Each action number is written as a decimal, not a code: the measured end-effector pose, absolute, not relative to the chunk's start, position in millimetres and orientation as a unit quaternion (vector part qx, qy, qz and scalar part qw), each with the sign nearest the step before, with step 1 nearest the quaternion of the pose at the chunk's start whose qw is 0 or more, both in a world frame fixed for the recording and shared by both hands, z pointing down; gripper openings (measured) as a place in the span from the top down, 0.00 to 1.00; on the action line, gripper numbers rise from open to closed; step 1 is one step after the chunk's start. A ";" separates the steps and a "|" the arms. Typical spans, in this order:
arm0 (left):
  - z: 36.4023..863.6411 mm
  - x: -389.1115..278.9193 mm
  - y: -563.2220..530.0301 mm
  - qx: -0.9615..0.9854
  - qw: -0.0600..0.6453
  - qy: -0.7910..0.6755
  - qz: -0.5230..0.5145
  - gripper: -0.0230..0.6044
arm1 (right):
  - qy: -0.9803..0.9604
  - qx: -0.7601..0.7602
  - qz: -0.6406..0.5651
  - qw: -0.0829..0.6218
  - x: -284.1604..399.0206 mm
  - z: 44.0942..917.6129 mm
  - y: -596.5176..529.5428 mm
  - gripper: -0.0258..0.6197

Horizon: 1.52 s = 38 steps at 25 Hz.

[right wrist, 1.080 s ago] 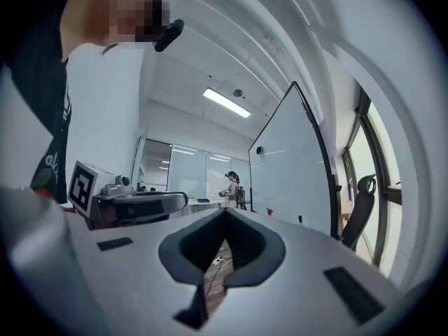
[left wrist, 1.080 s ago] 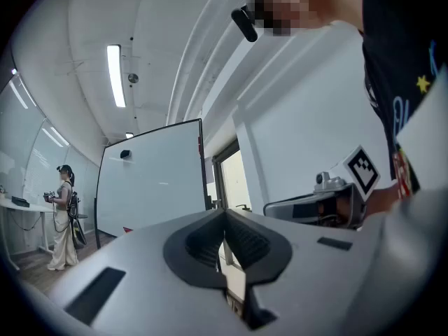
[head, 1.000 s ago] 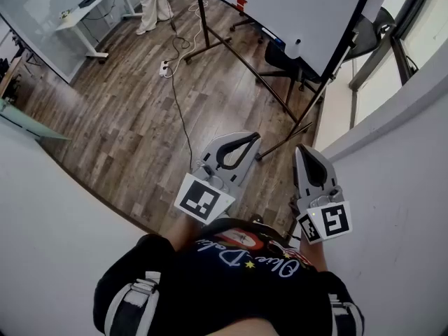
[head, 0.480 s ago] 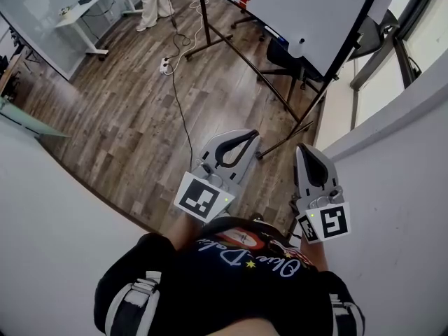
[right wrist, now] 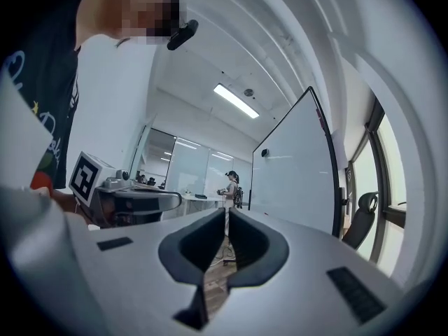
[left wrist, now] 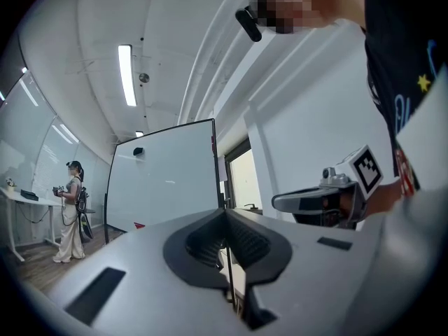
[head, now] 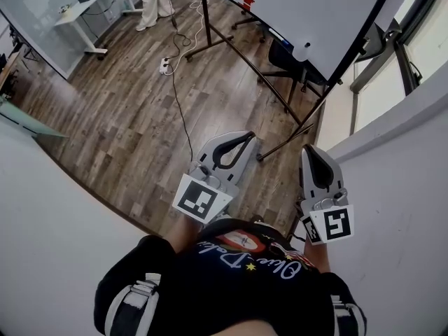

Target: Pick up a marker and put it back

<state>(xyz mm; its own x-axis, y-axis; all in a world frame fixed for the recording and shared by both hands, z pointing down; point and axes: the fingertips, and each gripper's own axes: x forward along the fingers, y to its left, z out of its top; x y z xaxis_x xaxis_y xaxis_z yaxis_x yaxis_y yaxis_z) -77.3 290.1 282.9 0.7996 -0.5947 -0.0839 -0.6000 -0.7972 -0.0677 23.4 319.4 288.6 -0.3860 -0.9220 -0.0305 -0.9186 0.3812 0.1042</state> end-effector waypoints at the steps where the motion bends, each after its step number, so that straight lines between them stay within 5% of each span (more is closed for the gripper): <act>1: 282.9 -80.5 288.3 -0.947 0.046 0.317 0.030 0.96 | -0.830 0.555 -0.053 0.015 21.9 287.3 318.9 0.96; 38: 293.6 -170.4 280.5 -0.938 0.036 0.340 0.054 0.96 | -0.832 0.553 -0.032 0.044 -50.8 296.4 306.6 0.96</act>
